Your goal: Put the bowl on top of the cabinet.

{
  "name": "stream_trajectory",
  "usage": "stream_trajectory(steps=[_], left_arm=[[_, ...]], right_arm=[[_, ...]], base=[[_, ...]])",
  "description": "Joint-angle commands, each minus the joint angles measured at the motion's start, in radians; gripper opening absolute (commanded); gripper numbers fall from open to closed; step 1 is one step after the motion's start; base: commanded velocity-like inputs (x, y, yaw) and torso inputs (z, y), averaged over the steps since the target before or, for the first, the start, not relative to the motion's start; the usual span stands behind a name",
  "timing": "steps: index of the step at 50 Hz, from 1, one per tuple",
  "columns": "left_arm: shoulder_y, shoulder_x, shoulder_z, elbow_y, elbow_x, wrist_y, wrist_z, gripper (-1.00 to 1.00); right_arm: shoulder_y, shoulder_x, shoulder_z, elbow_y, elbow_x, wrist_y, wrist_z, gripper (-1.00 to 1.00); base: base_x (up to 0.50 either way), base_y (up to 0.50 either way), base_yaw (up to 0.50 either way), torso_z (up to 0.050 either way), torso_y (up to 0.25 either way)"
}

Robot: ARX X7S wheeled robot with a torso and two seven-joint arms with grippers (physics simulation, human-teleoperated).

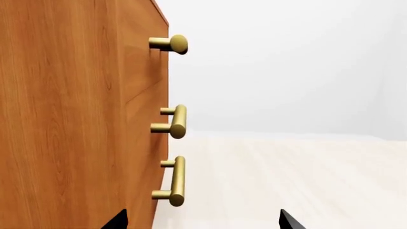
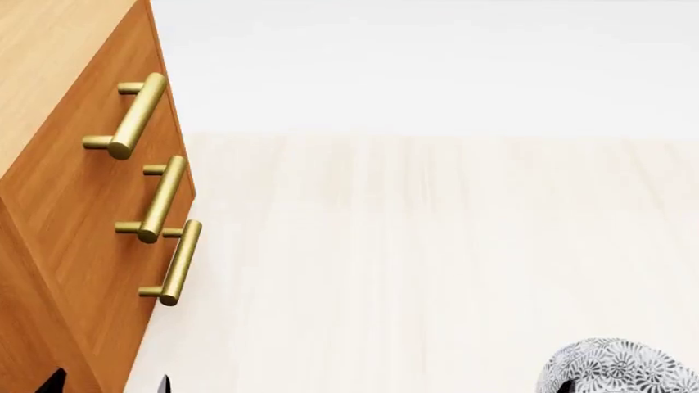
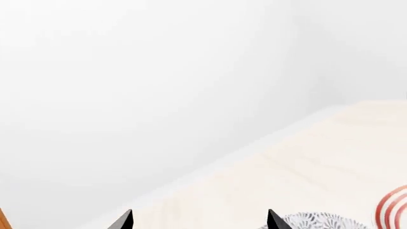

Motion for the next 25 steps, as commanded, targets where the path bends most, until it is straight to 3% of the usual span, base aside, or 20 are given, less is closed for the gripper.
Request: stream_trajectory(steps=[1,25], left_arm=[[-0.003,-0.002,0.005,-0.002,0.000,-0.002,-0.006,1.00],[-0.006,-0.009,0.011,-0.004,-0.008,-0.001,-0.014,1.00]], right_arm=[[-0.006,-0.002,0.031,0.009,0.085,-0.031,0.000,1.00],[0.005,-0.014,0.121,0.042,0.304,-0.021,0.099,1.00]], base=[[0.00,0.00,0.00,0.000,0.000],[0.00,0.00,0.00,0.000,0.000]])
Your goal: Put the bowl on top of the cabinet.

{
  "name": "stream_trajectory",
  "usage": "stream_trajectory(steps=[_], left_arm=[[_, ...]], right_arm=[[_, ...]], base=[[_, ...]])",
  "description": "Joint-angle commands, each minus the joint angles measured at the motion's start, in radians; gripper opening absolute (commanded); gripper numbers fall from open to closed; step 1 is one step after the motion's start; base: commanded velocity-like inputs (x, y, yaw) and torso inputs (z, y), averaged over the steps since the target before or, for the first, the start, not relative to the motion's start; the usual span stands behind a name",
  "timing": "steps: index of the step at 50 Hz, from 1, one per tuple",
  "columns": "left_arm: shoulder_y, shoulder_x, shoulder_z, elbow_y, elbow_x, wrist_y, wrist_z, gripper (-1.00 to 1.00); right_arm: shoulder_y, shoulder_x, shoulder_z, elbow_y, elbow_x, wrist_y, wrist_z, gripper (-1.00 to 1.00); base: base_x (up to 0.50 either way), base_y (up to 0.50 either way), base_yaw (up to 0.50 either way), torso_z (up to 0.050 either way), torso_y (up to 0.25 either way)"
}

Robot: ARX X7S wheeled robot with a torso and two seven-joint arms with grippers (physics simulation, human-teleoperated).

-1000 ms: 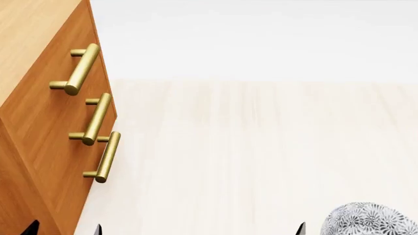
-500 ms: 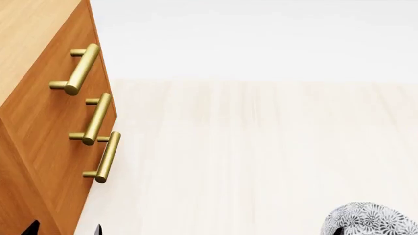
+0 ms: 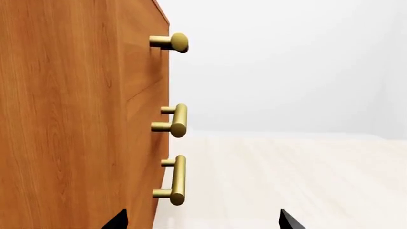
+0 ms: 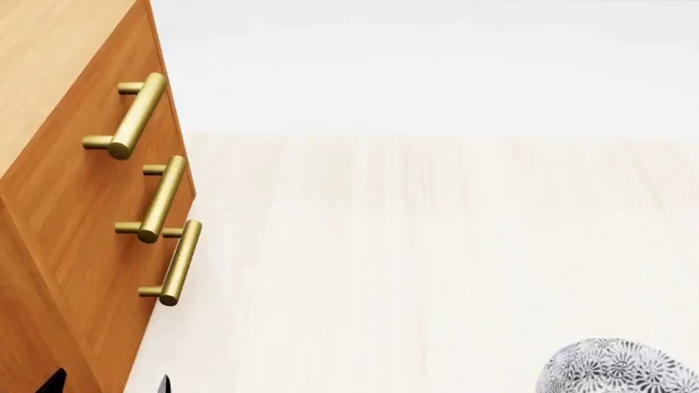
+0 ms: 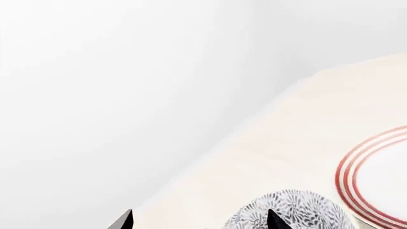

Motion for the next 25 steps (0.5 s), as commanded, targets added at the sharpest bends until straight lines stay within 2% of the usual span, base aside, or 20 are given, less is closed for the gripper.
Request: stream_trajectory(steps=[1,10,25], left_arm=[[-0.003,-0.003,0.002,-0.003,-0.005,0.001,-0.003,1.00],[-0.007,-0.003,0.007,-0.011,-0.006,0.001,-0.005,1.00],[-0.005,-0.009,0.008,-0.006,-0.009,0.004,-0.013,1.00]], right_arm=[[0.006,-0.014,0.050,0.022,0.105,-0.003,0.055,1.00],[-0.034,-0.038,0.100,0.009,0.209,-0.032,0.091,1.00],[-0.054,-0.058,0.113,0.018,0.257,-0.072,0.090,1.00]], base=[[0.00,0.00,0.00,0.000,0.000],[0.00,0.00,0.00,0.000,0.000],[0.00,0.00,0.00,0.000,0.000]])
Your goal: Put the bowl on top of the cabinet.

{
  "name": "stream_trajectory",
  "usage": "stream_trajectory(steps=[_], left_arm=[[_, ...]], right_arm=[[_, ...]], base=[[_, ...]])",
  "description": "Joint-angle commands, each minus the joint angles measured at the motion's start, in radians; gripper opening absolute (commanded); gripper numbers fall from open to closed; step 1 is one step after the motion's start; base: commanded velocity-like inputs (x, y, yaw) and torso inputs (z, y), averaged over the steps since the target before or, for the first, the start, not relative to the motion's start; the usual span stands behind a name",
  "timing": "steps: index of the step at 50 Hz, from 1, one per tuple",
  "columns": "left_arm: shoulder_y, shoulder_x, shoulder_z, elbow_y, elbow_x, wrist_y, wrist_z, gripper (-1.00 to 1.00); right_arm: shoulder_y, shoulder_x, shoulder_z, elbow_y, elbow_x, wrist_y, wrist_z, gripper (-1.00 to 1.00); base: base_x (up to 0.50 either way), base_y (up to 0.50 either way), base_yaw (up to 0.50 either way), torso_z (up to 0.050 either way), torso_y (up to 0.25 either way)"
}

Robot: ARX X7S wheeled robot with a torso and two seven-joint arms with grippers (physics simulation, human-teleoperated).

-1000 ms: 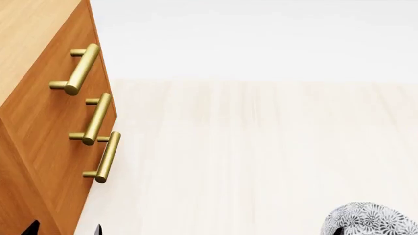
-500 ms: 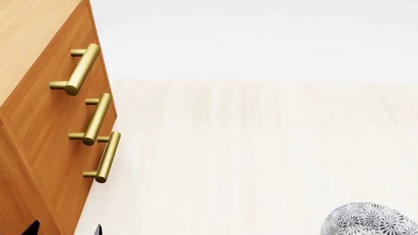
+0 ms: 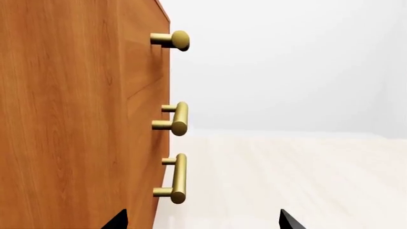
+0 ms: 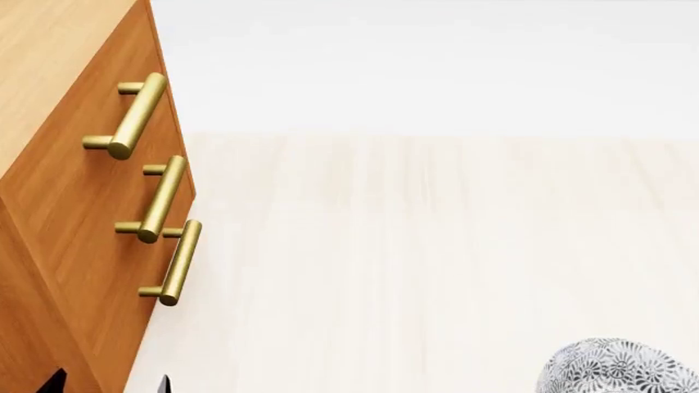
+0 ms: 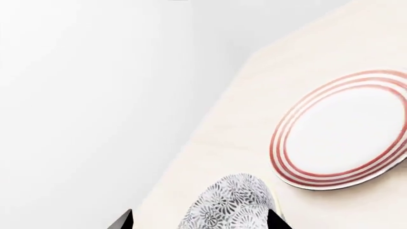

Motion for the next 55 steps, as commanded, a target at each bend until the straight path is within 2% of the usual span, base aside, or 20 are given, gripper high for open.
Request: stream_trajectory(steps=[1,15,32,40,55], left_arm=[[0.001,-0.004,0.003,0.003,-0.001,0.002,-0.005,1.00],[-0.002,-0.007,0.007,0.000,-0.004,0.004,-0.009,1.00],[-0.004,-0.011,0.013,0.001,-0.006,0.004,-0.015,1.00],[-0.008,-0.011,0.016,-0.007,-0.008,0.006,-0.015,1.00],[-0.011,-0.014,0.020,-0.013,-0.012,0.009,-0.017,1.00]], right_arm=[[-0.013,-0.013,0.018,0.005,0.046,-0.024,0.015,1.00],[0.016,0.007,0.024,0.041,0.087,-0.005,0.063,1.00],[0.095,0.116,-0.020,0.125,0.263,0.151,0.091,1.00],[0.049,0.078,0.019,0.083,0.225,0.082,0.103,1.00],[0.125,0.128,-0.021,0.166,0.273,0.167,0.139,1.00]], base=[[0.00,0.00,0.00,0.000,0.000],[0.00,0.00,0.00,0.000,0.000],[0.00,0.00,0.00,0.000,0.000],[0.00,0.00,0.00,0.000,0.000],[0.00,0.00,0.00,0.000,0.000]])
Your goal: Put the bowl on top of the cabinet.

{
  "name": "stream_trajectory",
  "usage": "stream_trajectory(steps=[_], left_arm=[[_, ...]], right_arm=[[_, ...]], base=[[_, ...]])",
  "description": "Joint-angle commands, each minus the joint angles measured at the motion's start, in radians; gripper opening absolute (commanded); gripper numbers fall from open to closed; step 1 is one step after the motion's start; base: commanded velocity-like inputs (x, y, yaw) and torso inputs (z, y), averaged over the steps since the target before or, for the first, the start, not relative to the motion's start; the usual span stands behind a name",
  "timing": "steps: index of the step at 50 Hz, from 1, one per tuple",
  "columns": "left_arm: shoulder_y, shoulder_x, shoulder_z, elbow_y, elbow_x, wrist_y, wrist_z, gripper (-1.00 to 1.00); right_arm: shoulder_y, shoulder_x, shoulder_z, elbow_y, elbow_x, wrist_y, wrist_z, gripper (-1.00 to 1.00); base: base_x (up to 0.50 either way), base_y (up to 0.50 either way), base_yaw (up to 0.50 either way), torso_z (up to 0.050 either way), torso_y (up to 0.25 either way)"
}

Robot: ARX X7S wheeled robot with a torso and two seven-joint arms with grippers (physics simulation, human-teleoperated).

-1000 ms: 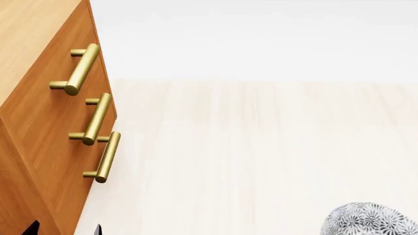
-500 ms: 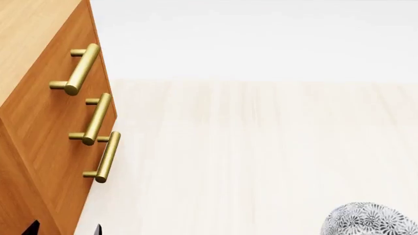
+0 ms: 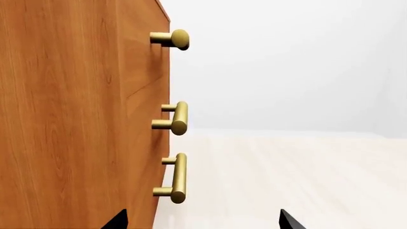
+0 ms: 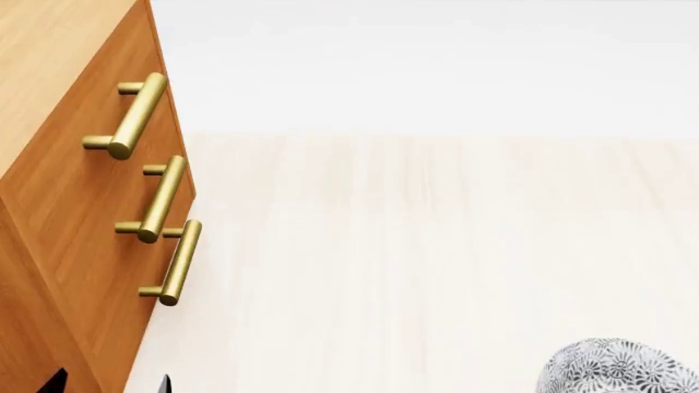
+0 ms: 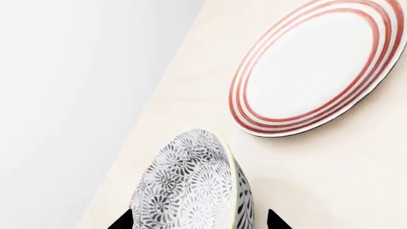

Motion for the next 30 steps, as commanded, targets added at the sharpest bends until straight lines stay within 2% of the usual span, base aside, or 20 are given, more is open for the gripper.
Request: stream_trajectory(steps=[1,6,30], left_arm=[[-0.002,-0.002,0.004,-0.005,-0.002,0.002,-0.002,1.00],[0.003,-0.006,0.004,0.003,-0.002,0.004,-0.005,1.00],[-0.001,-0.010,0.009,0.000,-0.007,0.007,-0.012,1.00]], right_arm=[[0.051,0.040,-0.032,0.057,0.052,0.071,0.018,1.00],[0.124,0.080,-0.070,0.152,0.149,0.169,0.005,1.00],[0.106,0.075,-0.043,0.144,0.166,0.143,0.014,1.00]], base=[[0.00,0.00,0.00,0.000,0.000],[0.00,0.00,0.00,0.000,0.000],[0.00,0.00,0.00,0.000,0.000]])
